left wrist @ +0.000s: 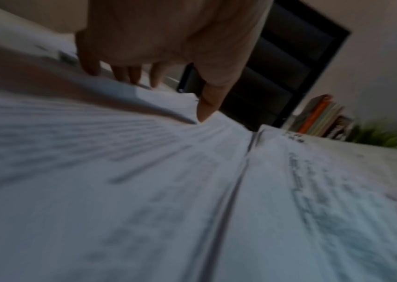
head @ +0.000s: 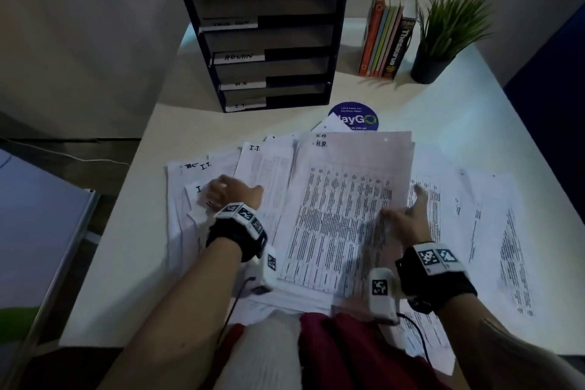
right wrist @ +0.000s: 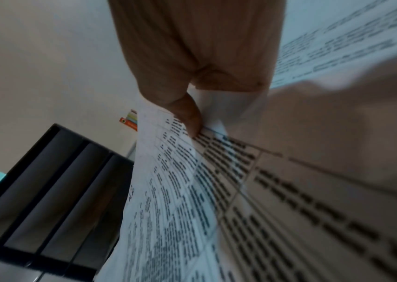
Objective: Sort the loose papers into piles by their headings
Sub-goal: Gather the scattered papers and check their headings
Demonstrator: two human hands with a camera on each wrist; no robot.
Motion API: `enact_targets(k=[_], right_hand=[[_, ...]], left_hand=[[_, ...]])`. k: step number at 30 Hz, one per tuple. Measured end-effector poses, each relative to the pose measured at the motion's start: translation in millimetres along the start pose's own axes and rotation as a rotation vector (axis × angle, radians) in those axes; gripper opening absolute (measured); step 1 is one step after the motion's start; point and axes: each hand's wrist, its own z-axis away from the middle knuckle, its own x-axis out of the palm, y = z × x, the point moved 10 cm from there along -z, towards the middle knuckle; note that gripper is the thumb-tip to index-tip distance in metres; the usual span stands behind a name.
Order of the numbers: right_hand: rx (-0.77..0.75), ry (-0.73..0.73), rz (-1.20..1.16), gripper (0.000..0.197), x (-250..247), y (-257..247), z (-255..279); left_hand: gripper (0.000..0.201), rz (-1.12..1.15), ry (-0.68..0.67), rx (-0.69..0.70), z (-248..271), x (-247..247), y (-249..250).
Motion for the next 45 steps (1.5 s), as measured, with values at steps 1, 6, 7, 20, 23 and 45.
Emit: enact_targets(k=[1,6,7,20,23,45], right_hand=[[0.013,-0.022,0.018,0.072,8.1,2.1,4.0],[0.022,-0.108,0.3,0.031,52.9,8.6,9.2],[0.016,-0.137,0.322,0.024,63.1,9.4,8.9],[-0.093,0.084,0.464,0.04,30.2,-12.7,-7.6],[-0.037,0.093,0.696,0.047,8.3,-19.9,-18.6],[0.073,0.039,0.436,0.012,-83.8,6.5,-17.8]], left_hand=[[0.088,-0.021,0.004,-0.042,-2.0,-4.8,-10.2],[0.059,-0.038,-0.032,0.068,-3.6,0.5,-2.6],[0.051,0.05,-0.044,0.112,-2.6,4.8,4.2],[0.029,0.523,-0.177,0.316,-2.9,1.7,24.6],[0.026,0.539,0.056,0.353,-6.1,-32.5,31.3],[0.045,-0.025,-0.293,0.415,68.5,102.7,148.5]])
